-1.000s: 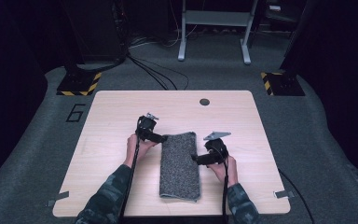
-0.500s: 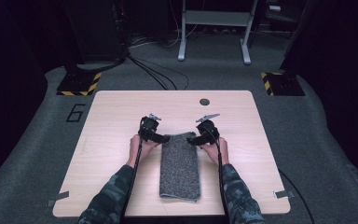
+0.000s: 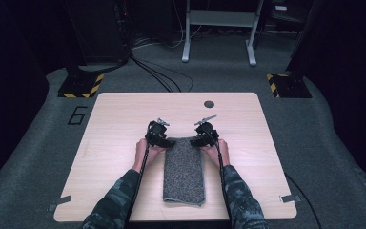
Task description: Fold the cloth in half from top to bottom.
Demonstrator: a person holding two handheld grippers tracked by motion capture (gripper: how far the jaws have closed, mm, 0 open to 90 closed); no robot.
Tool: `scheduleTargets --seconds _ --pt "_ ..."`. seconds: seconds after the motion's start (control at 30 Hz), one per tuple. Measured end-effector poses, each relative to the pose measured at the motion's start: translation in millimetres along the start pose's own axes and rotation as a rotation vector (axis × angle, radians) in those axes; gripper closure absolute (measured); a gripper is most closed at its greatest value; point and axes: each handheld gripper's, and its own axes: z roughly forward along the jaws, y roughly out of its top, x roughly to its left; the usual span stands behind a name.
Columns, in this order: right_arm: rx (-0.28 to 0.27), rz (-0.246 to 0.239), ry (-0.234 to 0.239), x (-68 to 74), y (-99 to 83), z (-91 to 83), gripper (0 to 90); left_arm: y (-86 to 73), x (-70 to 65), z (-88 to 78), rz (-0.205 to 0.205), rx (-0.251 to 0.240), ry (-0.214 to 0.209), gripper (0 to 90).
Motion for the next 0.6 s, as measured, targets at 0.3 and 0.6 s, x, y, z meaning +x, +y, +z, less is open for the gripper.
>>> scheduleTargets --seconds 0.3,0.6 --pt "-0.007 -0.007 0.035 -1.2 -2.7 -0.7 79.5 -2.5 -3.0 -0.7 0.024 -0.014 -0.003 62.2" --pt "-0.007 -0.008 0.010 5.1 -2.8 -0.3 85.6 -4.2 -6.1 -0.1 0.024 -0.023 -0.032 78.6"
